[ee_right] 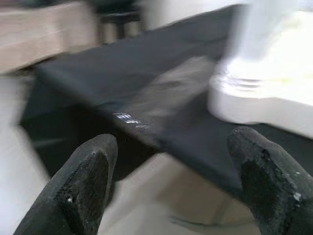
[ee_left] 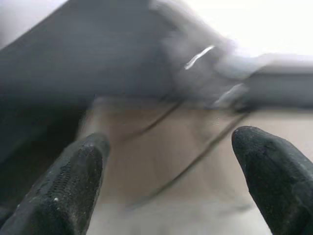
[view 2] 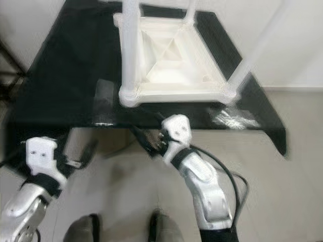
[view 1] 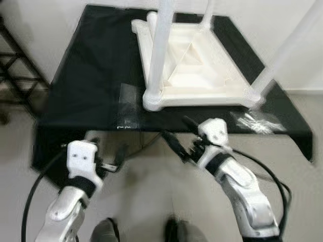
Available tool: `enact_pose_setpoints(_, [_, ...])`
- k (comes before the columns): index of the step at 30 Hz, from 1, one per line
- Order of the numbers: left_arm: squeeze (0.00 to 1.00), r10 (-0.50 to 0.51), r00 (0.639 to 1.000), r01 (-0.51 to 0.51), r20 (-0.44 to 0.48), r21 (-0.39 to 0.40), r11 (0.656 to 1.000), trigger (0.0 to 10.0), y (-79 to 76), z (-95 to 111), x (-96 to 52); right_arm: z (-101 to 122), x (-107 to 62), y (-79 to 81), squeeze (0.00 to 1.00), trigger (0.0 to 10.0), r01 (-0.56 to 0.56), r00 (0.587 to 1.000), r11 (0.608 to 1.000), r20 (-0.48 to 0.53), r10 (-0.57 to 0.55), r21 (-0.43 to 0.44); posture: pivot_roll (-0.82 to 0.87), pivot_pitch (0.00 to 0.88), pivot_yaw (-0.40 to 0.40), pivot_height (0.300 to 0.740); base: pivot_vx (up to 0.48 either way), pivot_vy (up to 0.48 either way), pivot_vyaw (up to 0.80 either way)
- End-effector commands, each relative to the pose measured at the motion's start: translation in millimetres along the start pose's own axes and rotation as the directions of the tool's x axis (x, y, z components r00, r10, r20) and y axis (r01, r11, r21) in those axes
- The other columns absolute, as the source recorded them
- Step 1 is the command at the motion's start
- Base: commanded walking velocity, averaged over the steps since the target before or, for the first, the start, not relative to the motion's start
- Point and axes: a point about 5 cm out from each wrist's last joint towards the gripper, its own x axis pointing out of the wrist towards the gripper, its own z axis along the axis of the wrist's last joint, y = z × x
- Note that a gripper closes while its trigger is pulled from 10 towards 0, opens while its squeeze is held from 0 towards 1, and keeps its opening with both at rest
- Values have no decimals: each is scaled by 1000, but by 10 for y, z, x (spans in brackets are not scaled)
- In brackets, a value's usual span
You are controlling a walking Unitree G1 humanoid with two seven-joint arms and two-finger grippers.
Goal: Building children table
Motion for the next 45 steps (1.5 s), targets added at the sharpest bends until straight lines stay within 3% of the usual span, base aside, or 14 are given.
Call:
enact_pose_setpoints(1, [0, -11, 1000, 11, -17, -1, 1000, 10000, -40, -33, -4, -114, -75, -50, 0, 10000, 53, 997, 998, -51, -52, 16, 82, 218, -107, 740, 0, 0, 0])
enact_pose_setpoints(13, [0, -32, 999, 30, -31, -44, 999, 10000, -126, -106, -51, -184, -108, -61, 0, 10000, 89, 992, 996, -86, -87, 20, 86, 220, -112, 740, 0, 0, 0])
enact_pose_setpoints(32, [0, -68, 997, 69, 22, -40, 997, 10000, -128, 31, 6, -174, -77, -56, 0, 10000, 81, 993, 996, -85, -78, 36, 84, 225, -108, 740, 338, 0, 0])
enact_pose_setpoints(39, [0, -90, 995, 92, 45, -41, 995, 10000, -142, 101, 11, -110, -69, 0, 0, 10000, 7, 999, 999, -42, -5, 44, 85, 228, -106, 740, 345, 0, 0])
enact_pose_setpoints(45, [0, -146, 977, 154, 155, -43, 987, 10000, -95, 426, 78, 107, -81, 62, 0, 10000, -128, 990, 990, 61, 124, 61, 84, 227, -105, 740, 348, 0, 0])
